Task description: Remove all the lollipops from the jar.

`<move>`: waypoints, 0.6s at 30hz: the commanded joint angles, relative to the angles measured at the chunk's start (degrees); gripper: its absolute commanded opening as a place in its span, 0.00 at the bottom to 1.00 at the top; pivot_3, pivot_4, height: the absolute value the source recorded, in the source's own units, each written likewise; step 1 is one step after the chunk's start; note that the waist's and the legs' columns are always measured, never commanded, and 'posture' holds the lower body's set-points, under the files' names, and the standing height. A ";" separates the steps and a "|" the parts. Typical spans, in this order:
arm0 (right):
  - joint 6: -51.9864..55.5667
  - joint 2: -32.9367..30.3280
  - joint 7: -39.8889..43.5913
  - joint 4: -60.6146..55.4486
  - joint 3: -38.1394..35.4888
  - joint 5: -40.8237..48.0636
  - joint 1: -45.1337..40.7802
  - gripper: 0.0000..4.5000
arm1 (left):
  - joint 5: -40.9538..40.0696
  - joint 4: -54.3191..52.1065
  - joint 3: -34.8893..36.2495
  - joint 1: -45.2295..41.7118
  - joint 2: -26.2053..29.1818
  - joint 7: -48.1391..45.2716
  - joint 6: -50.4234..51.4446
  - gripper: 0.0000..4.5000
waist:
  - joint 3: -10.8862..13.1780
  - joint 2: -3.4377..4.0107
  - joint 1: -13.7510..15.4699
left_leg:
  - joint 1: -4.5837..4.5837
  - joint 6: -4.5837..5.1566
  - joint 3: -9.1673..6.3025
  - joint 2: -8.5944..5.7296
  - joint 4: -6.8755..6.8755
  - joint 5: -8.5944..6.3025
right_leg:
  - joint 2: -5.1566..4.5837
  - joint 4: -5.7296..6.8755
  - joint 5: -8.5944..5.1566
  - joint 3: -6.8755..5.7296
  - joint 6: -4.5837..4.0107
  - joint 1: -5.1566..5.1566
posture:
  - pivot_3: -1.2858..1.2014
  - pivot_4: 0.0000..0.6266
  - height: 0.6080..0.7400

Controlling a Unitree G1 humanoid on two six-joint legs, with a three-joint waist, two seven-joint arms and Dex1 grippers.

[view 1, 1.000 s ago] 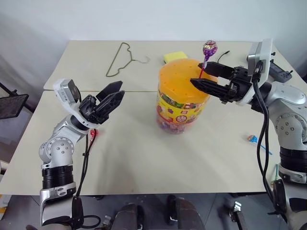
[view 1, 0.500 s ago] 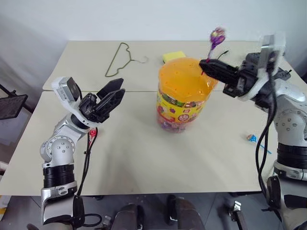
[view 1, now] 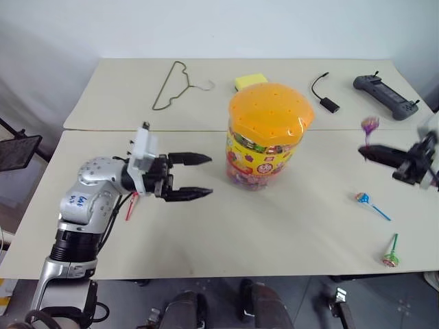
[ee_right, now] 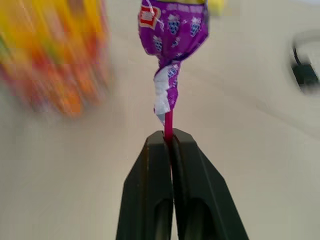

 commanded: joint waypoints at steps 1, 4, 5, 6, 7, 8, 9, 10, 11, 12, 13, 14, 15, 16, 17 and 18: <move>-6.21 -0.79 -1.26 3.18 1.10 -6.88 3.17 0.00 | 0.65 -0.28 0.00 -1.27 -0.01 -1.33 -1.80 0.83 | 0.00 0.01 -0.21 | 0.03 -0.02 0.01 0.01 0.00 0.01 | -0.03 0.02 0.01 0.04 -0.01 0.00 | 0.52 0.24 1.00; -9.13 -0.47 1.37 5.07 2.31 -8.70 6.41 0.05 | 1.52 0.07 -0.80 -0.99 0.25 -2.52 -2.52 0.83 | -0.01 0.02 -0.57 | 0.08 -0.06 0.02 0.04 0.00 0.01 | -0.06 0.11 0.00 0.25 -0.03 0.00 | 0.52 0.24 1.00; -9.76 -0.20 1.70 5.43 2.34 -8.88 6.95 0.11 | 1.46 0.12 -0.74 -0.90 0.17 -2.61 -2.54 0.83 | -0.01 0.02 -0.71 | 0.09 -0.07 0.02 0.06 0.00 0.00 | -0.05 0.12 0.00 0.30 -0.04 0.00 | 0.52 0.24 1.00; -9.92 0.08 2.18 5.60 2.32 -8.77 7.43 0.17 | 1.42 0.21 -0.65 -0.84 0.13 -2.71 -2.59 0.83 | -0.01 0.02 -0.85 | 0.09 -0.08 0.02 0.09 0.00 0.00 | -0.03 0.14 0.00 0.32 -0.04 0.00 | 0.52 0.24 1.00; -10.78 0.32 2.89 5.76 2.26 -8.78 7.89 0.24 | 1.37 0.28 -0.56 -0.79 0.14 -2.78 -2.55 0.83 | -0.01 0.02 -0.92 | 0.11 -0.10 0.06 0.14 0.00 -0.01 | 0.01 0.15 -0.01 0.33 -0.05 0.00 | 0.52 0.24 1.00; -12.07 0.73 3.34 6.04 2.01 -8.83 8.06 0.31 | 1.37 0.34 -0.50 -0.74 0.20 -2.87 -2.54 0.83 | -0.01 0.02 -0.91 | 0.14 -0.10 0.11 0.16 0.00 -0.01 | 0.05 0.15 -0.01 0.33 -0.05 0.00 | 0.52 0.24 1.00; -12.65 1.14 3.58 6.23 1.67 -8.65 8.05 0.38 | 1.36 0.46 -0.40 -0.70 0.30 -3.01 -2.59 0.83 | -0.01 0.02 -0.86 | 0.17 -0.11 0.12 0.17 0.00 -0.01 | 0.06 0.15 -0.01 0.33 -0.05 0.00 | 0.52 0.24 1.00; -13.85 1.82 3.90 6.51 0.89 -8.06 7.91 0.46 | 1.33 0.69 -0.18 -0.67 0.47 -3.12 -2.55 0.83 | -0.01 0.02 -0.81 | 0.19 -0.11 0.12 0.17 0.00 -0.01 | 0.07 0.15 -0.01 0.32 -0.05 0.01 | 0.52 0.24 1.00; -14.56 2.35 4.05 6.61 0.34 -7.63 7.80 0.54 | 1.30 0.90 0.02 -0.61 0.62 -3.26 -2.57 0.83 | -0.01 0.02 -0.76 | 0.19 -0.12 0.13 0.16 0.00 -0.01 | 0.06 0.15 -0.01 0.34 -0.06 0.01 | 0.52 0.24 1.00; -15.29 2.93 5.14 6.21 -0.57 -6.37 7.82 0.61 | 1.54 1.35 0.33 -0.57 0.83 -3.13 -2.79 0.83 | -0.01 0.02 -0.74 | 0.20 -0.12 0.13 0.16 0.00 -0.01 | 0.06 0.15 -0.01 0.35 -0.06 0.01 | 0.52 0.24 1.00; -16.09 3.53 6.24 5.47 -1.36 -5.13 7.80 0.69 | 1.68 1.85 0.72 -0.52 0.97 -2.81 -2.89 0.83 | -0.01 0.02 -0.73 | 0.20 -0.12 0.13 0.16 0.00 -0.01 | 0.06 0.15 -0.01 0.37 -0.06 0.01 | 0.52 0.24 1.00; -16.30 4.27 6.85 4.28 -2.20 -3.66 7.53 0.76 | 1.93 2.61 1.28 -0.43 1.05 -2.19 -3.21 0.83 | -0.01 0.02 -0.72 | 0.20 -0.12 0.14 0.15 0.00 -0.01 | 0.05 0.15 -0.01 0.39 -0.06 0.01 | 0.52 0.24 1.00; -17.46 5.48 7.76 2.65 -3.20 -1.61 6.72 0.85 | 2.49 3.67 2.13 -0.24 0.84 -0.84 -4.02 0.83 | -0.01 0.02 -0.70 | 0.20 -0.12 0.13 0.15 0.00 -0.01 | 0.05 0.15 -0.01 0.41 -0.06 0.01 | 0.52 0.24 1.00; -18.75 6.96 8.11 1.18 -4.01 0.15 5.55 0.93 | 3.02 4.63 2.95 0.17 0.72 0.23 -4.85 0.83 | -0.01 0.02 -0.75 | 0.20 -0.12 0.13 0.16 0.00 -0.01 | 0.05 0.16 -0.01 0.42 -0.06 0.01 | 0.52 0.24 1.00; -19.01 9.10 9.37 -1.14 -5.00 3.97 3.92 0.99 | 4.29 5.66 3.84 0.92 0.71 1.79 -6.49 0.83 | -0.01 0.02 -0.94 | 0.22 -0.12 0.13 0.16 0.00 -0.01 | 0.05 0.18 -0.01 0.43 -0.06 0.01 | 0.52 0.24 1.00; -18.87 11.56 10.04 -3.64 -5.52 7.60 2.28 0.99 | 5.96 6.58 4.61 1.90 0.91 3.60 -8.27 0.83 | -0.01 0.02 -1.02 | 0.24 -0.12 0.16 0.19 0.00 -0.01 | 0.06 0.17 0.00 0.43 -0.08 0.01 | 0.52 0.24 1.00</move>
